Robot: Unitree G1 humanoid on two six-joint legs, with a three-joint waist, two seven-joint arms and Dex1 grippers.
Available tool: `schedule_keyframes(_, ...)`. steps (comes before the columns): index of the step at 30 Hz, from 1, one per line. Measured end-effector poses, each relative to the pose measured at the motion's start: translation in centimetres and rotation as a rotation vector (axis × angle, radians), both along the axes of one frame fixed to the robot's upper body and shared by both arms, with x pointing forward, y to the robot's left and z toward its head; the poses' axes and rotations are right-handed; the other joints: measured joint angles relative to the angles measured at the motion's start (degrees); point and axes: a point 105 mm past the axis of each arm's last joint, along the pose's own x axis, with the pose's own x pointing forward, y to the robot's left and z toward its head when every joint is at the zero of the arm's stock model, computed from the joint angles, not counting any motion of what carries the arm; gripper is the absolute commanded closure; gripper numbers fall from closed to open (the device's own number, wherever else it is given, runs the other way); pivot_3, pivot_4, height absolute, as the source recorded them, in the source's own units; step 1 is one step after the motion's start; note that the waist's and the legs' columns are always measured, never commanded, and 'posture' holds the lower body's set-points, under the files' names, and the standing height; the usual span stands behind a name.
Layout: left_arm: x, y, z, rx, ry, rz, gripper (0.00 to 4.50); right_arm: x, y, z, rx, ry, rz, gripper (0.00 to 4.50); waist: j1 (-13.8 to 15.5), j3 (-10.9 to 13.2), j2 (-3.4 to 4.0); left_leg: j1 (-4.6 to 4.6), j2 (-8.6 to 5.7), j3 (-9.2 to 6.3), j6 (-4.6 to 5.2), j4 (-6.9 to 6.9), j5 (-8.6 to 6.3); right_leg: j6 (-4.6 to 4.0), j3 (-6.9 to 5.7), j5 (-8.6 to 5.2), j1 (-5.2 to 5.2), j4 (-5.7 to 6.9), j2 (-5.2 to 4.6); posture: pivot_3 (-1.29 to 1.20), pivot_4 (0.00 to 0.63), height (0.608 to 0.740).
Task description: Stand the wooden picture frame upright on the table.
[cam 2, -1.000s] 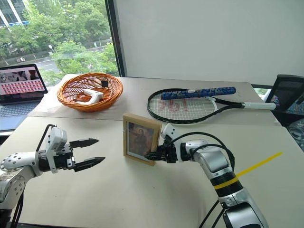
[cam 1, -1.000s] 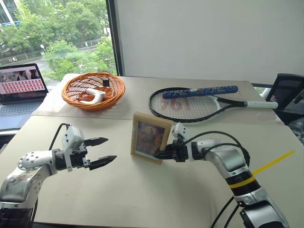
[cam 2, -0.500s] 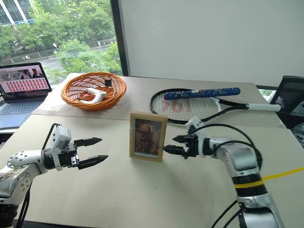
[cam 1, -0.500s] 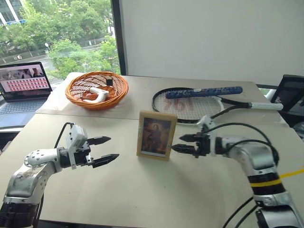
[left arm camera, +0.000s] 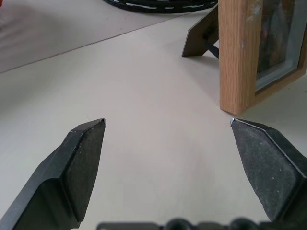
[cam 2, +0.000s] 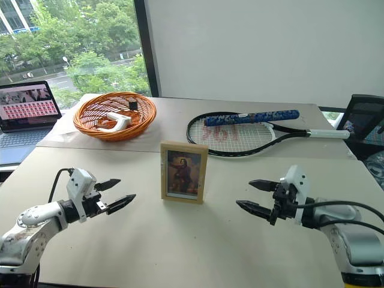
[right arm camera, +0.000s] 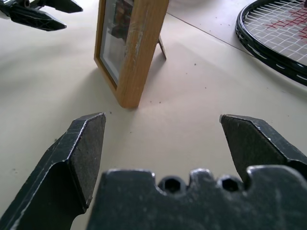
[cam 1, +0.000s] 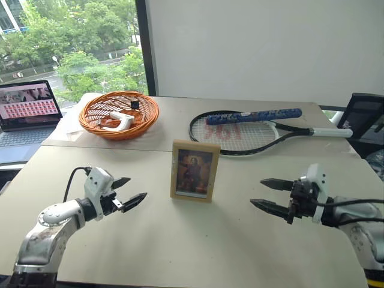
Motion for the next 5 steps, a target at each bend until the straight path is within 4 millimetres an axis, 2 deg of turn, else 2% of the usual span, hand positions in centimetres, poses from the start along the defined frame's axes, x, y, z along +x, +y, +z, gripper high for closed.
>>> schedule_keyframes(5, -0.19, -0.84, 0.05, -0.011, -0.009, -0.022, 0.0, -0.46, 0.34, -0.1, 0.01, -0.023, -0.047, 0.09, 0.1, 0.0, -0.01, 0.0, 0.0, 0.0, 0.01, 0.07, 0.01, 0.03, 0.0, 0.01, 0.04, -0.01, -0.01, 0.0, 0.15, 0.723)
